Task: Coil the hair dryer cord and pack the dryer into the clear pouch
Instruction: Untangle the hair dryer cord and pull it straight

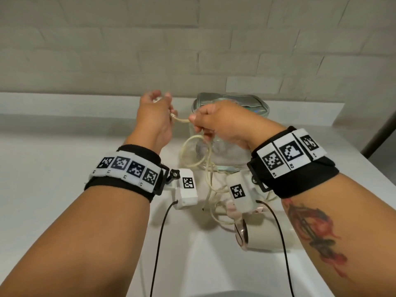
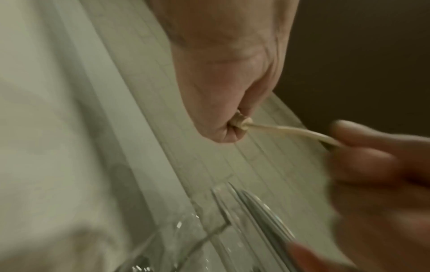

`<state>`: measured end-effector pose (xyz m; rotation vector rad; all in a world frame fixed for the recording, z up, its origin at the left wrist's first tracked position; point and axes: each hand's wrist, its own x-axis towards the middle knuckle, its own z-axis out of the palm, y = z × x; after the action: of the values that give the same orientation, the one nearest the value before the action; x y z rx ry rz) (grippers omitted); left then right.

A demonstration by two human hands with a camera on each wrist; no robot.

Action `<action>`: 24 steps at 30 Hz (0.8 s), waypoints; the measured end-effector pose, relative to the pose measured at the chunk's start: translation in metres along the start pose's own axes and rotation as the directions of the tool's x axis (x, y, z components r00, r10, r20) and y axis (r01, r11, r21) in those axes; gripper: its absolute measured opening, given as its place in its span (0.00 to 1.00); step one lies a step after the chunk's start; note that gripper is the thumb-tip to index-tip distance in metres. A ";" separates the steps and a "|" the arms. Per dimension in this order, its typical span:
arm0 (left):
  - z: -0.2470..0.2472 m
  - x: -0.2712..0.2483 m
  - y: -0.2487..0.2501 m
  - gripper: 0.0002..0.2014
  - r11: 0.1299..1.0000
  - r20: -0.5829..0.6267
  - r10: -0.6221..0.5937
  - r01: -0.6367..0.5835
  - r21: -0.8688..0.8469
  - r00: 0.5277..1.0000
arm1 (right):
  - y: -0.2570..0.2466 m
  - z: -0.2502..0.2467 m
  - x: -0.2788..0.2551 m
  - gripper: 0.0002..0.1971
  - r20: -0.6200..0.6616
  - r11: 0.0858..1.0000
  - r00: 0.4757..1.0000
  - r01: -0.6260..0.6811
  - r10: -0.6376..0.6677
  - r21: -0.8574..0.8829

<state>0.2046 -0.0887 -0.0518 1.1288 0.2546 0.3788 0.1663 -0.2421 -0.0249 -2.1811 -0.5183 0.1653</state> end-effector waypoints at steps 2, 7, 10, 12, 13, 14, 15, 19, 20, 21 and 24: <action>-0.016 0.010 -0.008 0.12 0.995 -0.057 -0.079 0.082 0.061 0.995 | -0.002 -0.006 -0.003 0.15 -0.040 0.999 0.999 0.012 -0.010 0.050; -0.048 0.019 -0.020 0.11 0.930 -0.173 -0.148 0.197 0.311 0.974 | -0.004 -0.020 -0.009 0.14 -0.133 0.969 0.991 0.031 0.002 0.245; -0.064 0.017 -0.031 0.18 0.847 -0.152 -0.143 0.200 0.493 0.978 | -0.008 -0.030 -0.011 0.13 -0.231 0.942 0.973 0.090 -0.013 0.323; -0.063 0.008 -0.036 0.16 0.759 -0.024 -0.245 0.207 0.617 0.969 | -0.009 -0.036 -0.010 0.13 -0.227 0.943 0.974 0.078 -0.002 0.325; -0.059 0.002 -0.037 0.13 0.712 0.051 -0.301 0.190 0.676 0.952 | -0.008 -0.037 -0.008 0.14 -0.217 0.953 0.976 0.069 -0.003 0.294; -0.052 -0.006 -0.034 0.12 0.684 0.116 -0.343 0.163 0.711 0.932 | -0.008 -0.036 -0.006 0.14 -0.205 0.967 0.979 0.063 -0.012 0.246; -0.043 -0.014 -0.029 0.14 0.690 0.165 -0.351 0.135 0.711 0.921 | -0.008 -0.034 -0.004 0.15 -0.190 0.982 0.981 0.056 -0.021 0.182; -0.007 -0.036 0.005 0.32 0.899 0.418 -0.214 0.011 0.437 0.883 | -0.014 -0.022 -0.001 0.15 -0.143 0.999 0.989 0.046 -0.046 -0.008; 0.001 -0.044 0.014 0.31 0.922 0.485 -0.200 -0.003 0.386 0.852 | -0.016 -0.021 0.000 0.15 -0.141 0.999 0.989 0.046 -0.047 -0.013; 0.007 -0.050 0.021 0.29 0.930 0.524 -0.177 -0.033 0.366 0.833 | -0.018 -0.020 0.000 0.14 -0.141 0.999 0.989 0.046 -0.048 -0.016; 0.011 -0.053 0.027 0.18 0.916 0.581 -0.101 -0.151 0.371 0.808 | -0.019 -0.022 0.001 0.11 -0.112 0.999 0.992 0.053 -0.051 0.014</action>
<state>0.1562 -0.1100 -0.0223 1.6032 -0.2552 -0.0279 0.1675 -0.2476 0.0037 -2.1443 -0.5081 0.0194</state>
